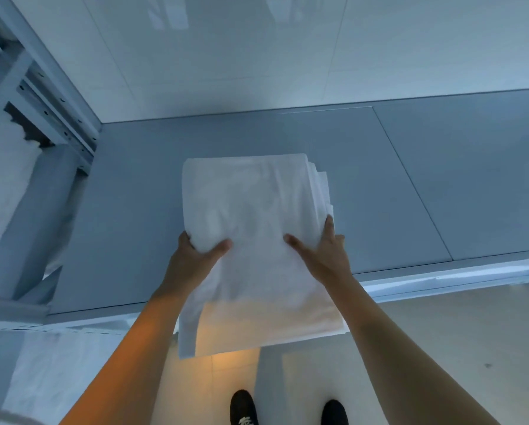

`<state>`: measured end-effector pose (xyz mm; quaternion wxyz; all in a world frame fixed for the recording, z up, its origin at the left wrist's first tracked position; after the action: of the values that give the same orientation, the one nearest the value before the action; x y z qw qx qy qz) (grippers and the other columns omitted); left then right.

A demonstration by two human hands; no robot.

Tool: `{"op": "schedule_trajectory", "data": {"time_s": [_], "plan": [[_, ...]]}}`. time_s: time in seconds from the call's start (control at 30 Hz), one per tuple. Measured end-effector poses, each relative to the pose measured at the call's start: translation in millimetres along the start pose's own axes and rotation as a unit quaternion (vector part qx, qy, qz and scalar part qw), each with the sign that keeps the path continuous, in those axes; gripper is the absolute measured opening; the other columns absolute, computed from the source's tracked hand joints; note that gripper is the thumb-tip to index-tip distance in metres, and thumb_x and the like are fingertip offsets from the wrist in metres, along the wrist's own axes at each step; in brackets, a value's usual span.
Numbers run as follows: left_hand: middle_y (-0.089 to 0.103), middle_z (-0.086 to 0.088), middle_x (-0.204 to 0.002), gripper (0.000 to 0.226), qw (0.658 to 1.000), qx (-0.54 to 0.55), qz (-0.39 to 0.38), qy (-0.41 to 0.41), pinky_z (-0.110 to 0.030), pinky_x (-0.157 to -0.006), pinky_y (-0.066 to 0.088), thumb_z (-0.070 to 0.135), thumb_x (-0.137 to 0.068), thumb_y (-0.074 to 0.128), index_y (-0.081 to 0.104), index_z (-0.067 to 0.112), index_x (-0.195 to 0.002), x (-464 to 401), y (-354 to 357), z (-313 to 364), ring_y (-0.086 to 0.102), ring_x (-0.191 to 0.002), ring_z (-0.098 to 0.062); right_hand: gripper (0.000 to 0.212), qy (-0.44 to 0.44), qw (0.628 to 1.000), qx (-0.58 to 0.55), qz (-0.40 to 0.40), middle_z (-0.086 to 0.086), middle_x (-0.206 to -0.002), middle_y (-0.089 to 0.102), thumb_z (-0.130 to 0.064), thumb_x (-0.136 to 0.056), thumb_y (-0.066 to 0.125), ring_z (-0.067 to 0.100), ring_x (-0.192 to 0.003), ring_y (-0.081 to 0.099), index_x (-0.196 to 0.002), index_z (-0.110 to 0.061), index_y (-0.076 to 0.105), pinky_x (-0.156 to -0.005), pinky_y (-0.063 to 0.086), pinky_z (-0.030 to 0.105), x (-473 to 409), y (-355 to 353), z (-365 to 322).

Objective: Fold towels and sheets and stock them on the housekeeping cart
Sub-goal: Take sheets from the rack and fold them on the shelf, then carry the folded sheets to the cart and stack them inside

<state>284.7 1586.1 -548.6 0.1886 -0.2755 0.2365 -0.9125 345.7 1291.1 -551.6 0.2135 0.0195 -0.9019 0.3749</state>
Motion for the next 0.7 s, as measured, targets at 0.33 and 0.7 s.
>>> {"op": "schedule_trajectory", "data": {"time_s": [0.33,0.7], "plan": [[0.040,0.008,-0.081,0.075,0.987,-0.134,0.079,0.046,-0.038,-0.075,0.041,0.050,-0.068,0.075,0.032,0.027,-0.125,64,24,28,0.059,-0.093,-0.039,0.091,-0.068,0.985,0.124,0.097,0.013,-0.119,0.046,-0.052,-0.092,0.061,0.040,-0.103,0.058,-0.160,-0.032,0.003,-0.089,0.050,0.046,72,16,-25],[0.054,-0.001,-0.104,0.096,0.993,-0.092,-0.004,0.070,-0.036,-0.080,0.047,0.056,-0.063,0.069,0.033,0.026,-0.147,182,56,34,0.064,-0.101,-0.035,0.089,0.015,0.981,0.117,0.156,0.016,-0.116,0.052,-0.042,-0.088,0.068,0.041,-0.105,0.057,-0.161,-0.024,0.020,-0.091,0.047,0.047,168,-48,47]]}}
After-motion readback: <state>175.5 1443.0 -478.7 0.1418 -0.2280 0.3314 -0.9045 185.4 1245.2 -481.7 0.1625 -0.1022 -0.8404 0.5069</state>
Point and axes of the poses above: each hand's wrist, its own x-axis away from the middle knuckle, its own y-axis out of the palm, z = x × y, the point moved 3 cm from there along -x, towards the middle knuckle
